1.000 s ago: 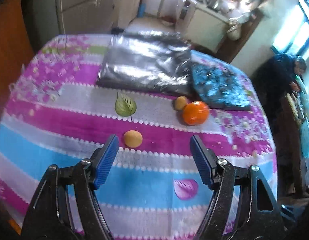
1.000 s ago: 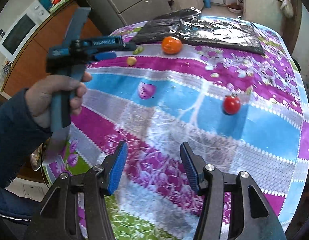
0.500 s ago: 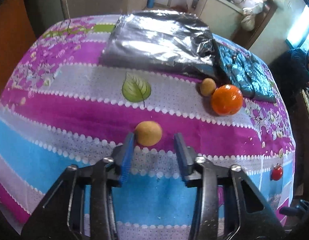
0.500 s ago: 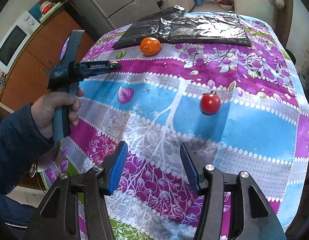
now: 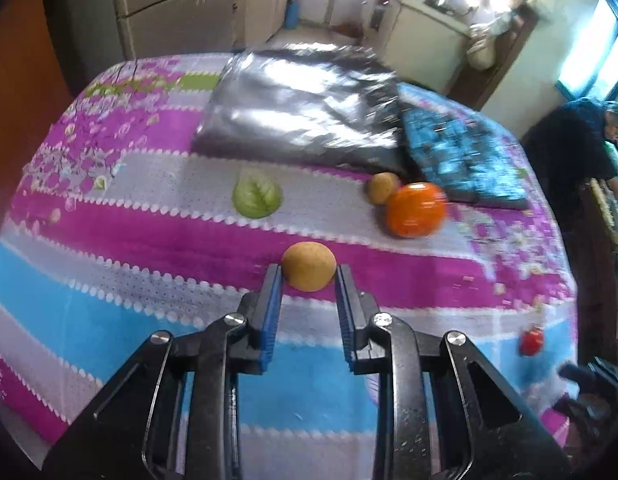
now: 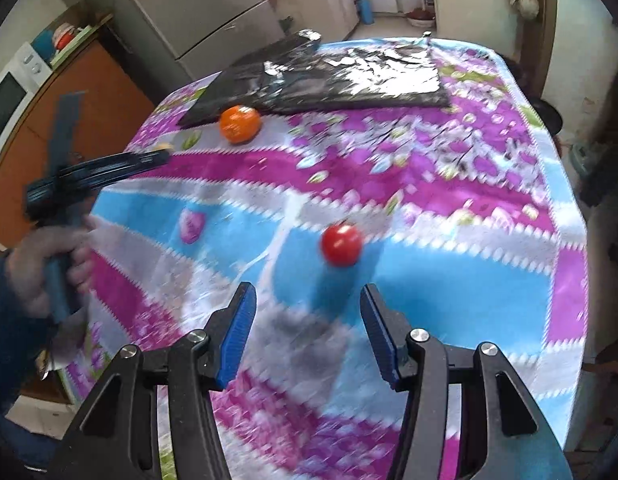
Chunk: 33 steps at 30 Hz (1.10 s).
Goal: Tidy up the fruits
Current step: 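Grasp the small brown round fruit with the left tool while the right tool approaches the red tomato, then close the right tool around the red tomato and lift it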
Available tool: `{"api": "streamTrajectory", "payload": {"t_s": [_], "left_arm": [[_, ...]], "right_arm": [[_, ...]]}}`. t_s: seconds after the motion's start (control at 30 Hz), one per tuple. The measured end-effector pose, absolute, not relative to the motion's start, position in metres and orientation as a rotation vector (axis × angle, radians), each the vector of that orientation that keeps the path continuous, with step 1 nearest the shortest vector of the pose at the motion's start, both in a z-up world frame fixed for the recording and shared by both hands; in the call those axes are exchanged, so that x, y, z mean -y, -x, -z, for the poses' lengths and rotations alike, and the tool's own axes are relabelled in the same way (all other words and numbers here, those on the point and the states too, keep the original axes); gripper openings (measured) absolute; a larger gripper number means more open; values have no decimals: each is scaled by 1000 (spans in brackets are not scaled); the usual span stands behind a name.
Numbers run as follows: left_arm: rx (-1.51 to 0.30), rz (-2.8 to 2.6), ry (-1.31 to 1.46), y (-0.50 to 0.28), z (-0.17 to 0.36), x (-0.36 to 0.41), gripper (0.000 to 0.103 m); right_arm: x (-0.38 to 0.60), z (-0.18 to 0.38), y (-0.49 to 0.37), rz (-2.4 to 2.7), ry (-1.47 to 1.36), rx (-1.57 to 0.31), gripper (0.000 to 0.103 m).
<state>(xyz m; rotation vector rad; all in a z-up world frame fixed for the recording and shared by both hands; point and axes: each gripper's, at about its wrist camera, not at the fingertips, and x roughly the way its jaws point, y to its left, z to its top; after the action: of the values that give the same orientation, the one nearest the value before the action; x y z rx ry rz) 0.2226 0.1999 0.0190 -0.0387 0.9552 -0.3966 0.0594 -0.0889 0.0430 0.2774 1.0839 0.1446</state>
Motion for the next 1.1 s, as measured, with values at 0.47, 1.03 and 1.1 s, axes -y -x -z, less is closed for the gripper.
{"api": "streamTrajectory", "payload": {"t_s": [0.47, 1.03, 1.1], "left_arm": [[-920, 489, 37, -178, -52, -193, 27], [-855, 475, 43, -159, -83, -211, 27], [-829, 463, 48, -152, -95, -222, 27]], "right_arm": [[80, -16, -102, -139, -113, -1130, 41], [61, -74, -94, -198, -112, -1010, 32], [51, -94, -94, -224, -109, -968, 32]]}}
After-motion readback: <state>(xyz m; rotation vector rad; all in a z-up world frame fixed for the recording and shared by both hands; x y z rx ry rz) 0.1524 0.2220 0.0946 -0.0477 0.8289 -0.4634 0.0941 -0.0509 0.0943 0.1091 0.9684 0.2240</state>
